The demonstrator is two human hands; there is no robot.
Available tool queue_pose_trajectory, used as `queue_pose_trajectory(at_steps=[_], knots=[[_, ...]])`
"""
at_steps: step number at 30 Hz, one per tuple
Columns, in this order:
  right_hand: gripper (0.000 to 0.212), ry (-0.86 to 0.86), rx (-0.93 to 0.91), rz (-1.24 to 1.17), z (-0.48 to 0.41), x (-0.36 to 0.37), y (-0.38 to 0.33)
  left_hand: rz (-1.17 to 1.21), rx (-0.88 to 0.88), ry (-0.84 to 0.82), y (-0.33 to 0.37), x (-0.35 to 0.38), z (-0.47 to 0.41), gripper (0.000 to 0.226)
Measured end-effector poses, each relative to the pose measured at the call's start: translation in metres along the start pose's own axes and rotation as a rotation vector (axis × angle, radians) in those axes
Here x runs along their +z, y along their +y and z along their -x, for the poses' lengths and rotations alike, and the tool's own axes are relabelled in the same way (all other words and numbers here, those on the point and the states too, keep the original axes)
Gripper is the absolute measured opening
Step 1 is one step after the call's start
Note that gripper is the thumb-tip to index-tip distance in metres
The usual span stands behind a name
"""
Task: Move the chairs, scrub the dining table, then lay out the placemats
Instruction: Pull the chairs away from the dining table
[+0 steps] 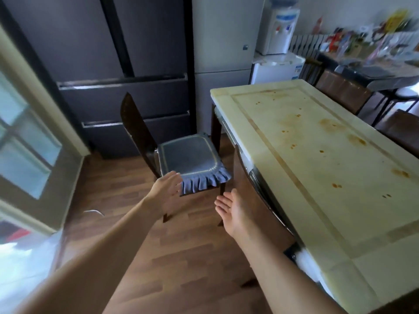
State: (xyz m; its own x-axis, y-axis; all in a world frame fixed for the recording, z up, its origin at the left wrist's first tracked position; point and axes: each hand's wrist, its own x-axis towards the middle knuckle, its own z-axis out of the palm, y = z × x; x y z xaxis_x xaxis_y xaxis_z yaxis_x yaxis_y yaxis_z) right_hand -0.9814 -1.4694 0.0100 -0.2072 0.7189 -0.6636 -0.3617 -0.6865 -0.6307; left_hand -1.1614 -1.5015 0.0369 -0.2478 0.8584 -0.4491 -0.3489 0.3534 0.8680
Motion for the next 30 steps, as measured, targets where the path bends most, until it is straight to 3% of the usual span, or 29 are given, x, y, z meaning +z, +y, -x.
queue_pose_trajectory(at_steps=[4,10,12,15,30], knots=[[0.054,-0.071,-0.022,0.068,0.014,0.055,0.002,0.072,0.037,0.15,0.026,-0.057,0.024,0.021],[0.055,-0.121,0.011,0.139,0.026,0.106,0.026,0.138,0.052,0.237,0.043,-0.122,0.036,0.017],[0.055,-0.135,0.02,0.168,0.027,0.119,0.033,0.166,0.023,0.251,0.046,-0.141,0.033,0.028],[0.054,-0.163,0.023,0.175,0.021,0.136,0.037,0.182,0.01,0.266,0.053,-0.154,0.026,0.028],[0.059,-0.217,0.143,0.174,-0.101,0.22,0.006,0.141,0.033,0.352,0.114,-0.195,-0.117,0.048]])
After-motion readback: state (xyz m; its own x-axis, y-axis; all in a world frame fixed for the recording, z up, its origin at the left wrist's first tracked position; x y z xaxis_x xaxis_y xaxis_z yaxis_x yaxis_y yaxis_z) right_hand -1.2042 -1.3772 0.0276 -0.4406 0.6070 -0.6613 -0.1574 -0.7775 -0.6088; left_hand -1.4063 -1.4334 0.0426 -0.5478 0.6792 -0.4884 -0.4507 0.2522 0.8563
